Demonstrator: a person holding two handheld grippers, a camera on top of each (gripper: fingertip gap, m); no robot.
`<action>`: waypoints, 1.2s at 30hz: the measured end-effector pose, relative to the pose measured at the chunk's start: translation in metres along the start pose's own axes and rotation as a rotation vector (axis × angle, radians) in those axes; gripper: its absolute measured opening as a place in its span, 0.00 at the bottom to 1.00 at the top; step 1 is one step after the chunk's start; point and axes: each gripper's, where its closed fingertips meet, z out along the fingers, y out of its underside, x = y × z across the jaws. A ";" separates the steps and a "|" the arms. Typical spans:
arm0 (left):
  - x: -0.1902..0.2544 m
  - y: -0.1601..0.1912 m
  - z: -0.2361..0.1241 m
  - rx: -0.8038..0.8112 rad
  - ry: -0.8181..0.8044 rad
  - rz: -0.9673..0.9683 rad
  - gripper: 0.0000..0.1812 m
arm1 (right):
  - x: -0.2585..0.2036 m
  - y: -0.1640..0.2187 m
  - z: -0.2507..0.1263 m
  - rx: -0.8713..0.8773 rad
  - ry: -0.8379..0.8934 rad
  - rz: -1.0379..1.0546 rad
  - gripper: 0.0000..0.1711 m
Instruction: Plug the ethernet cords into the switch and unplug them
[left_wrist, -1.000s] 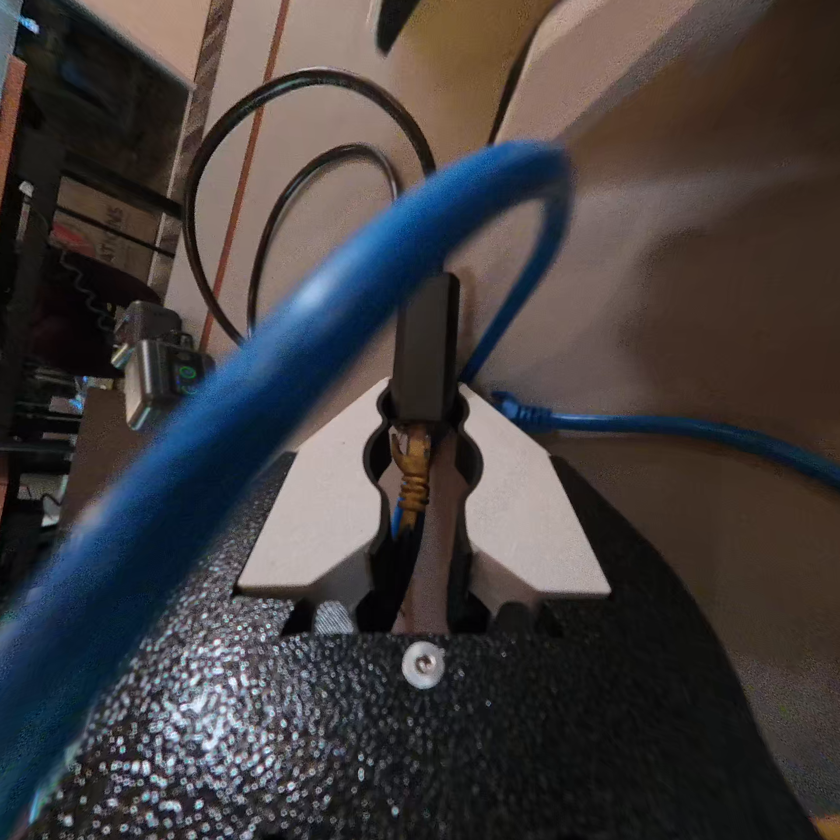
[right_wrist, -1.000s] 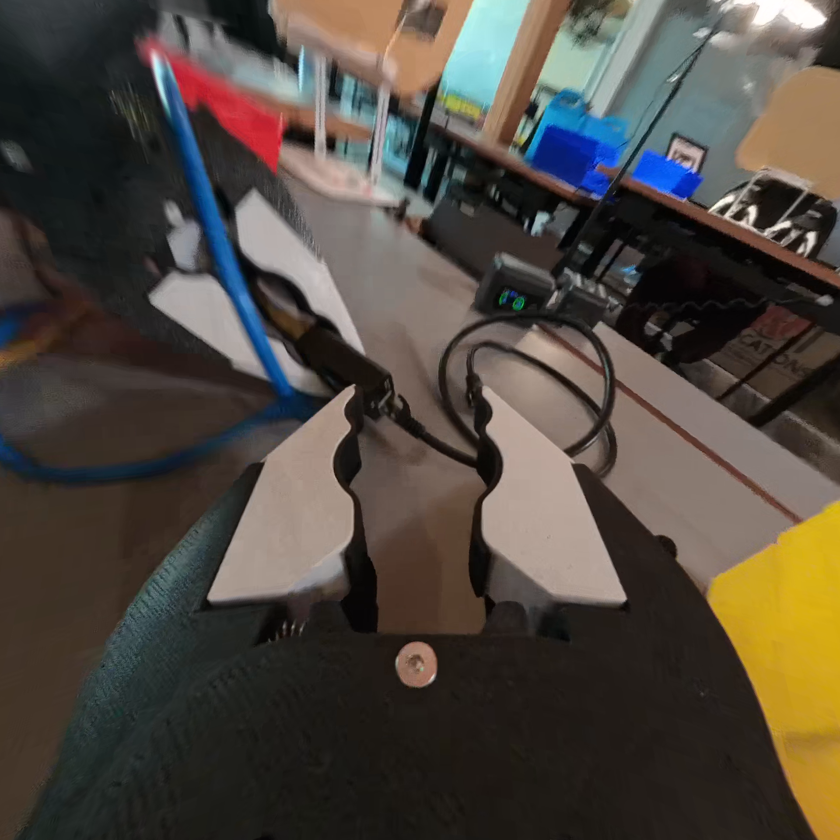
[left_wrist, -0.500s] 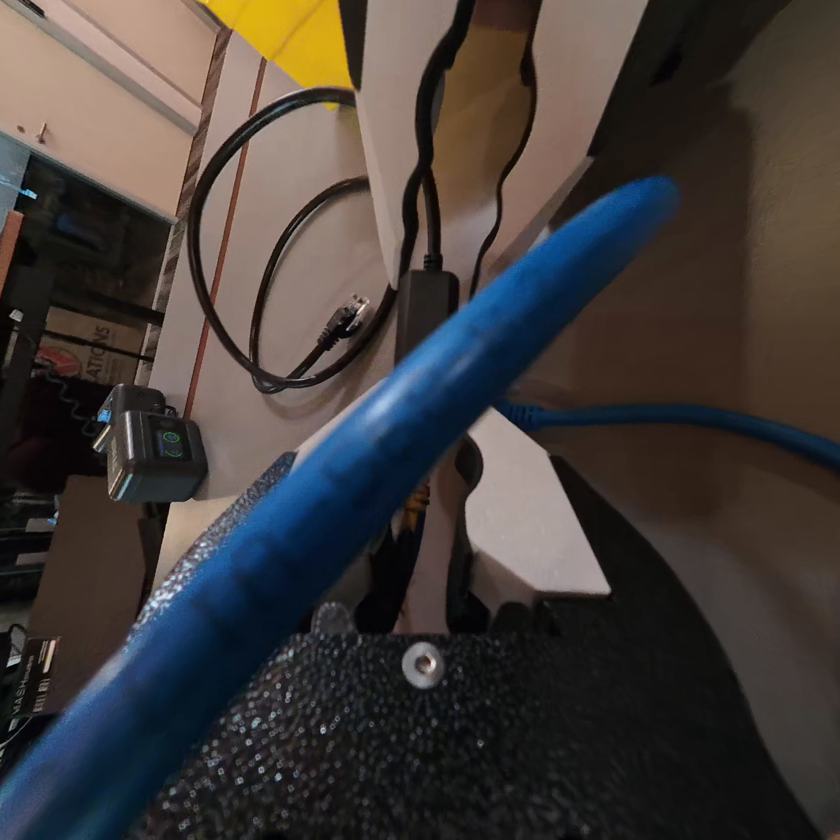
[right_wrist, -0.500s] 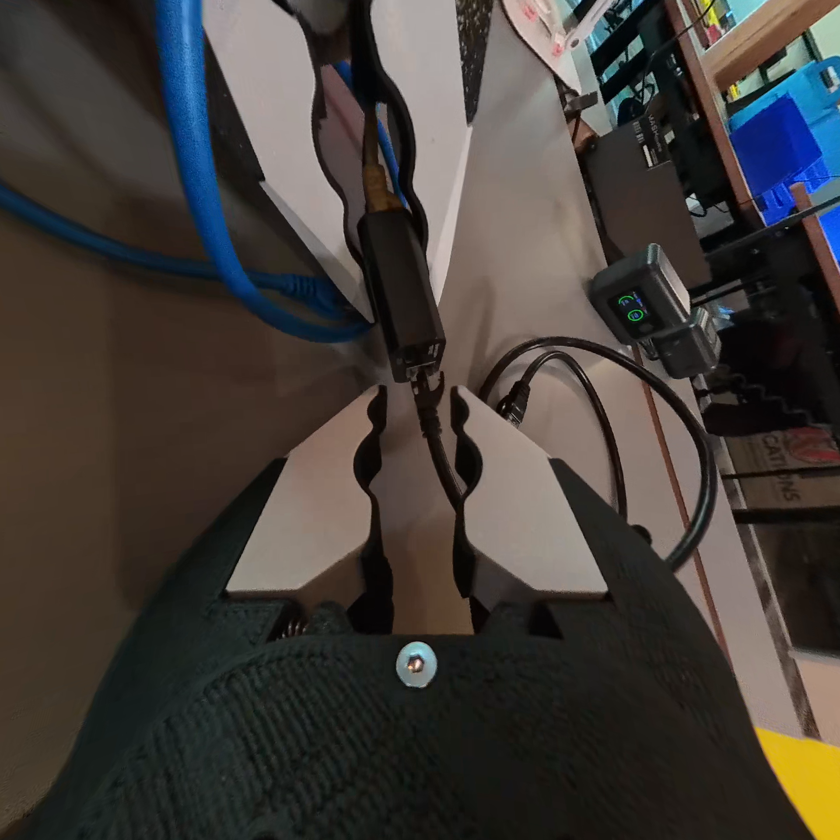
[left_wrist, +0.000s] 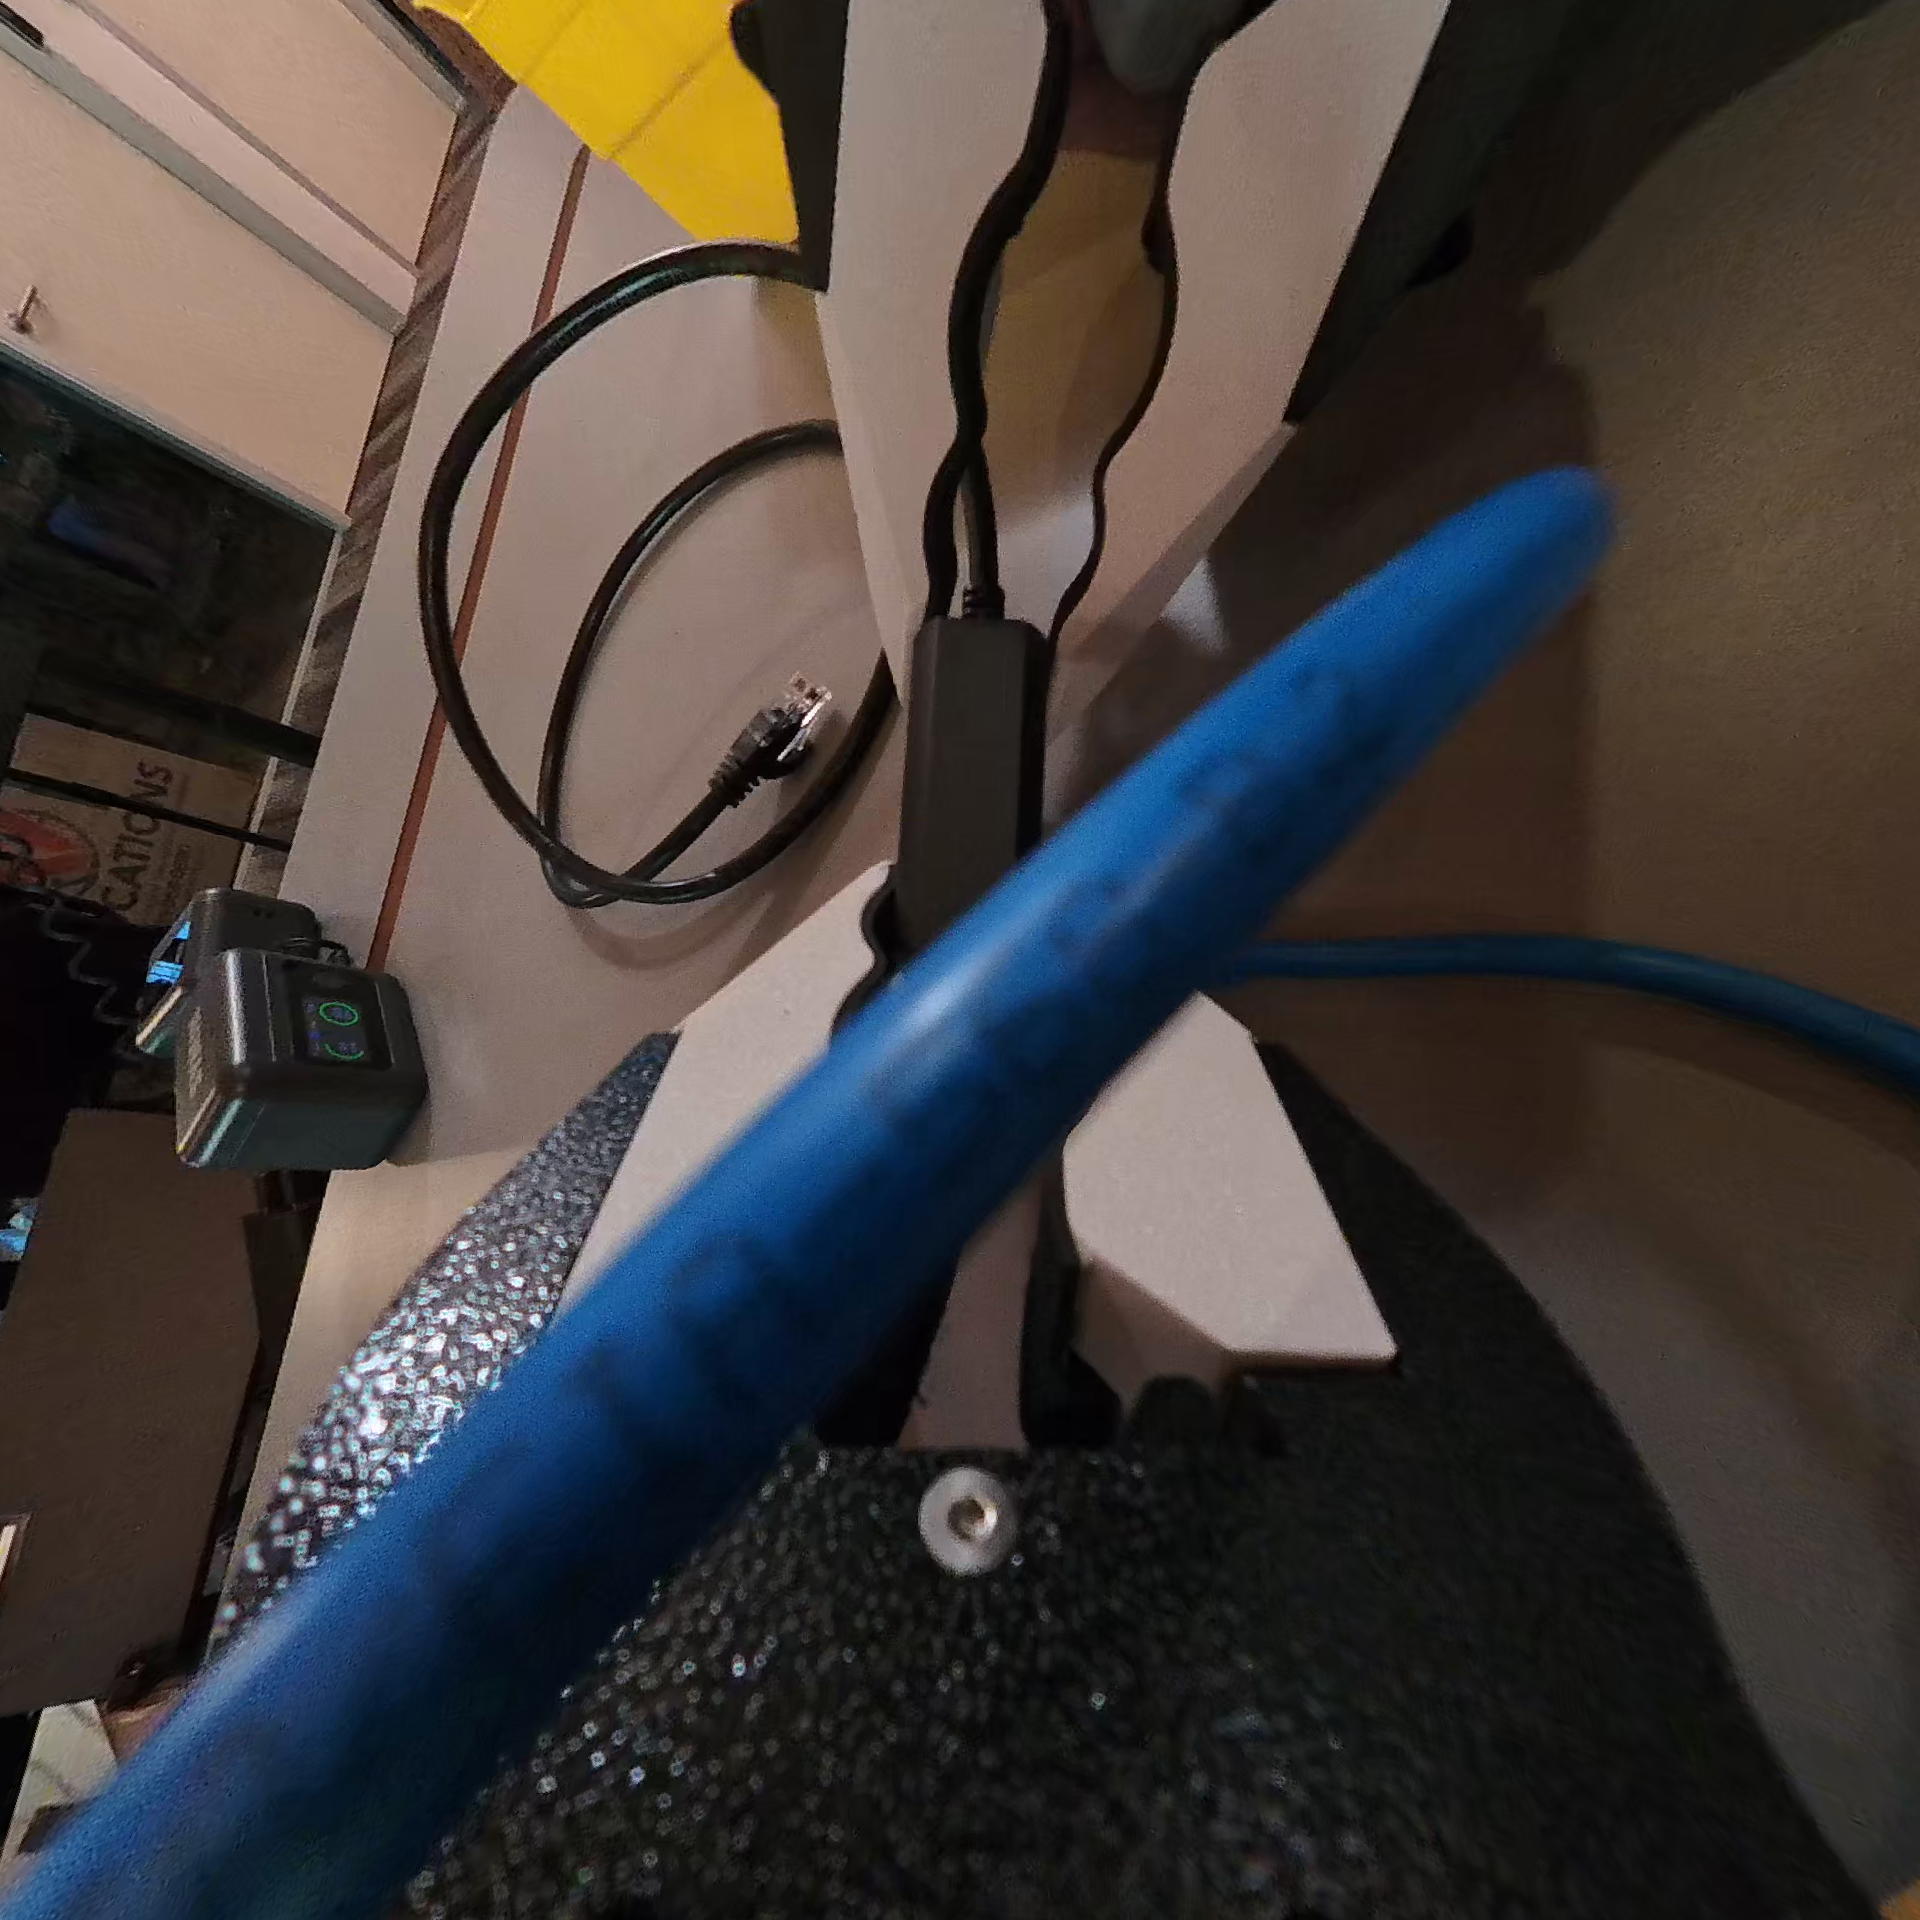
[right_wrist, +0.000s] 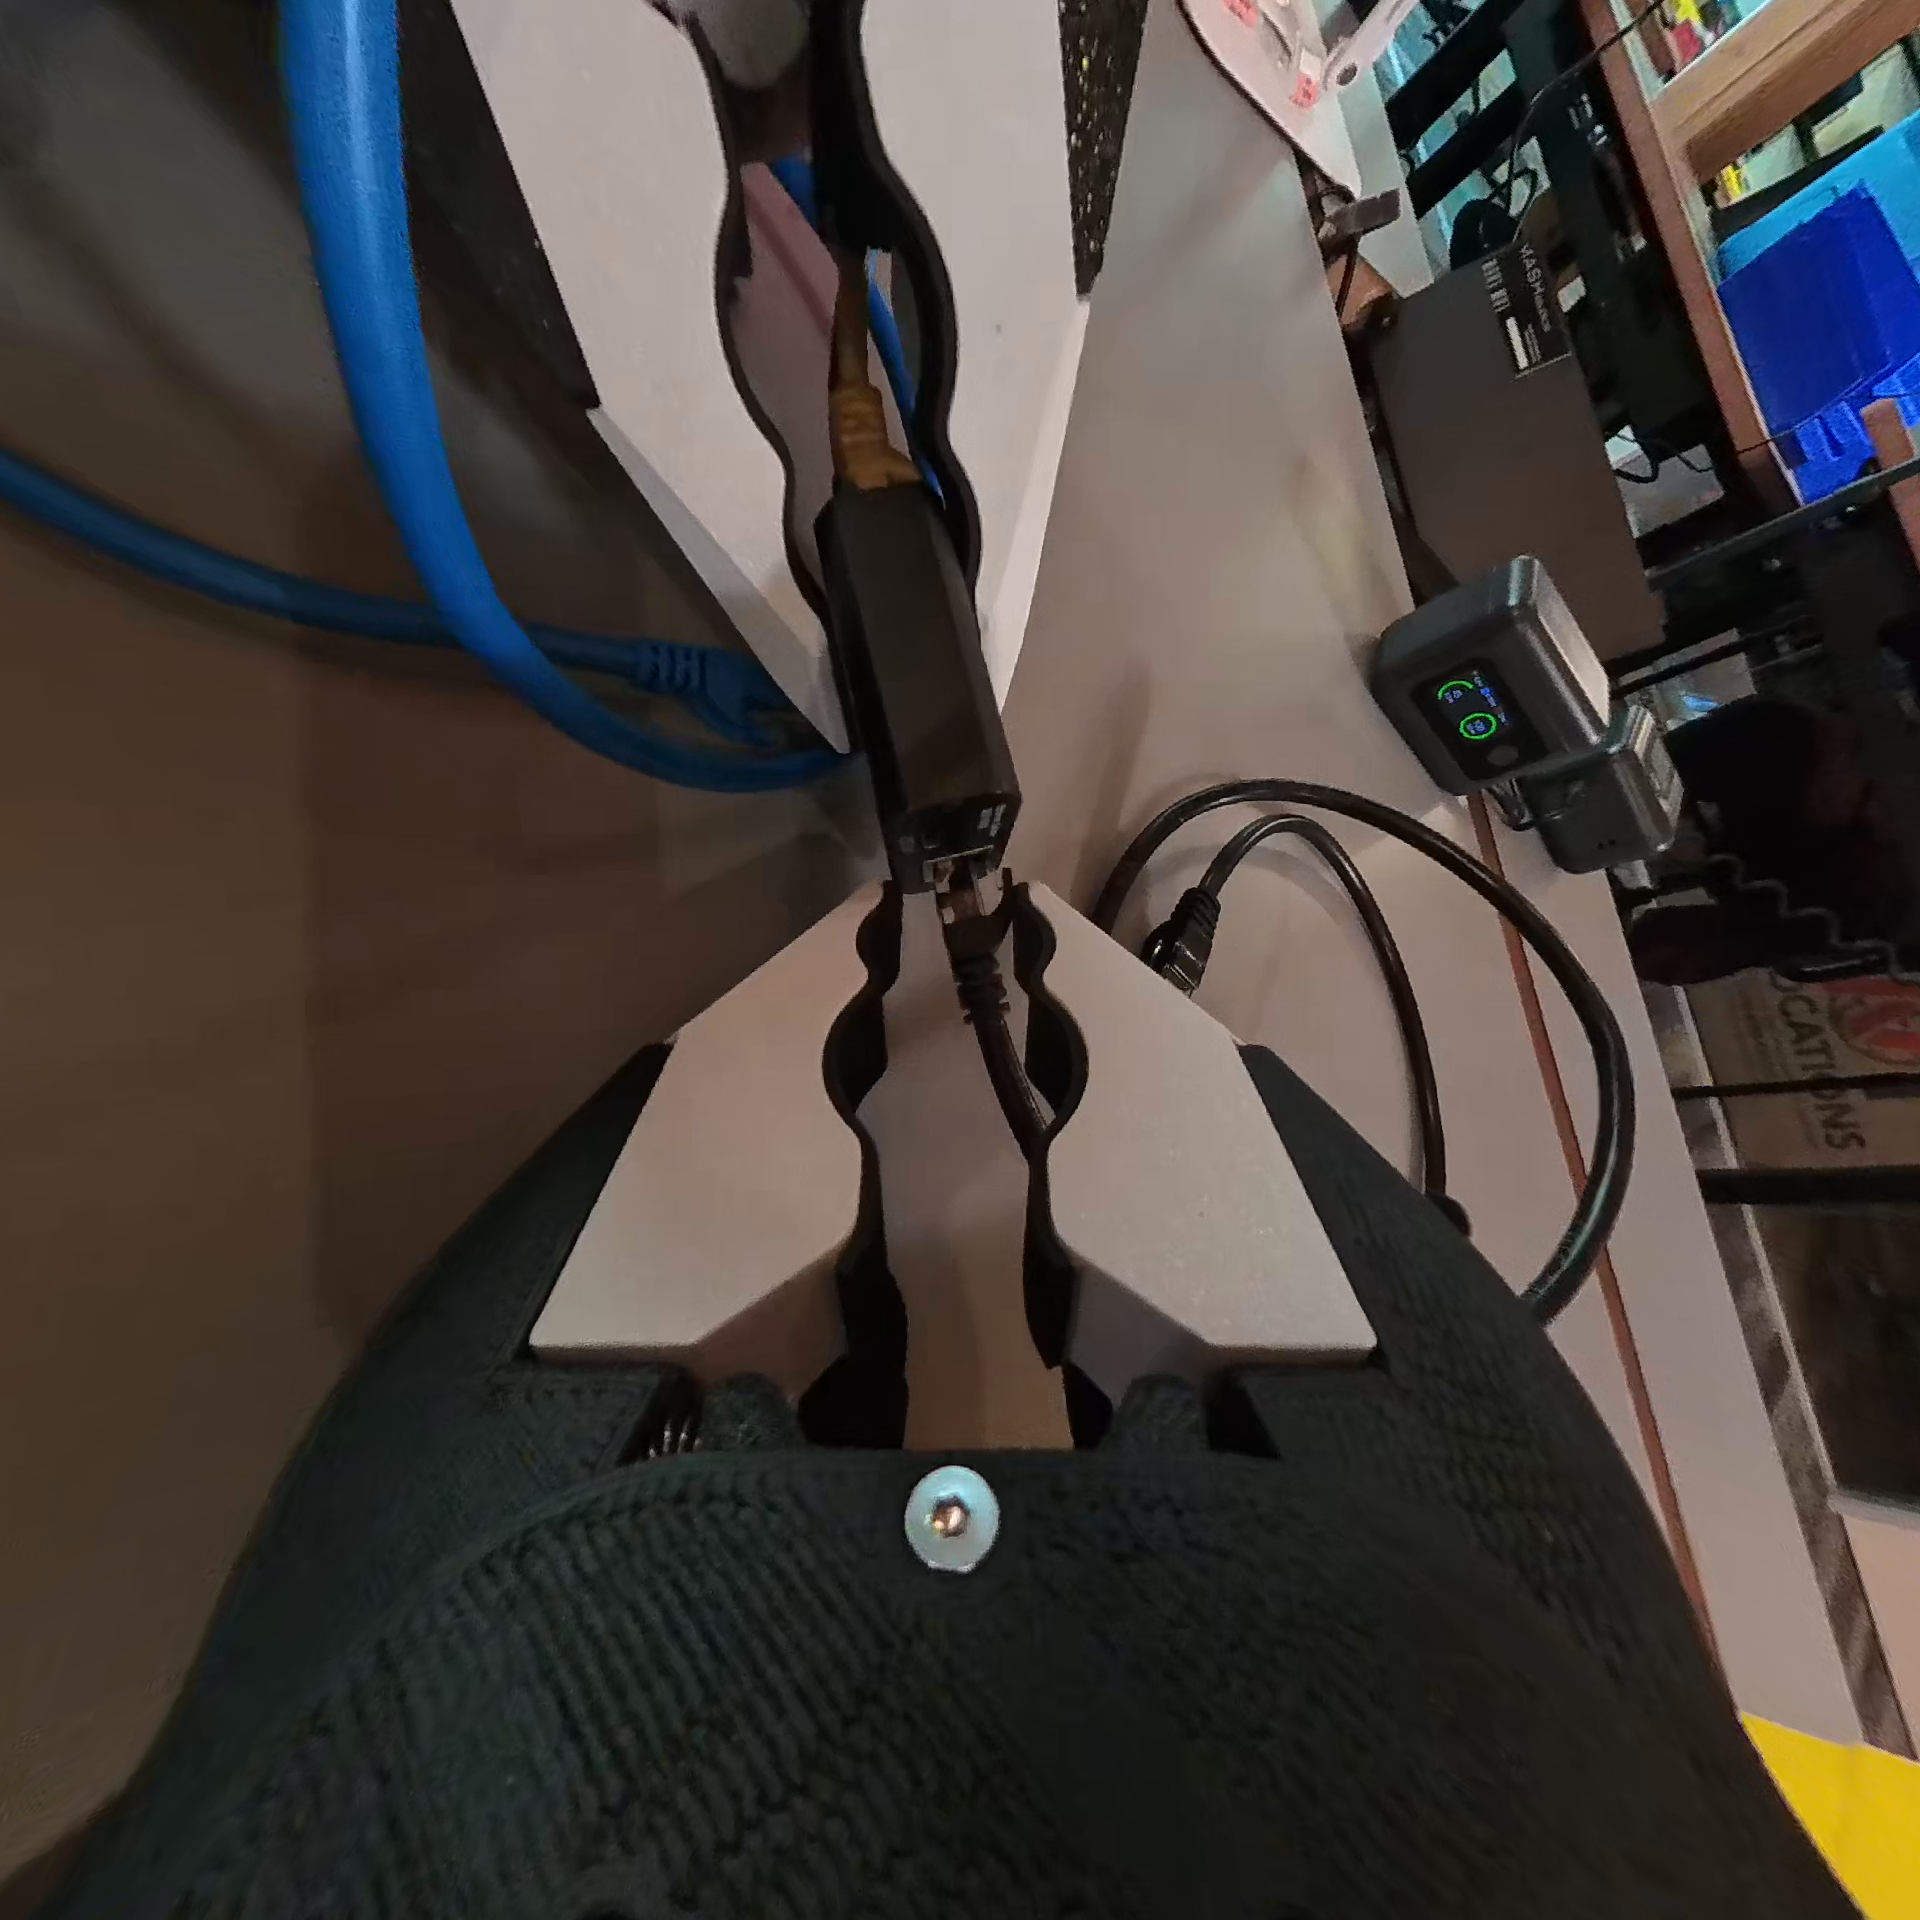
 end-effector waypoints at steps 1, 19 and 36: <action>0.000 0.000 0.000 0.003 0.003 -0.004 0.11 | 0.000 0.000 0.000 -0.001 0.004 -0.004 0.12; 0.004 -0.008 0.001 0.046 -0.010 0.058 0.17 | -0.008 -0.003 -0.002 -0.039 -0.047 -0.067 0.07; 0.023 -0.012 -0.008 0.101 0.264 0.088 0.12 | -0.028 -0.009 -0.013 -0.158 -0.193 -0.268 0.06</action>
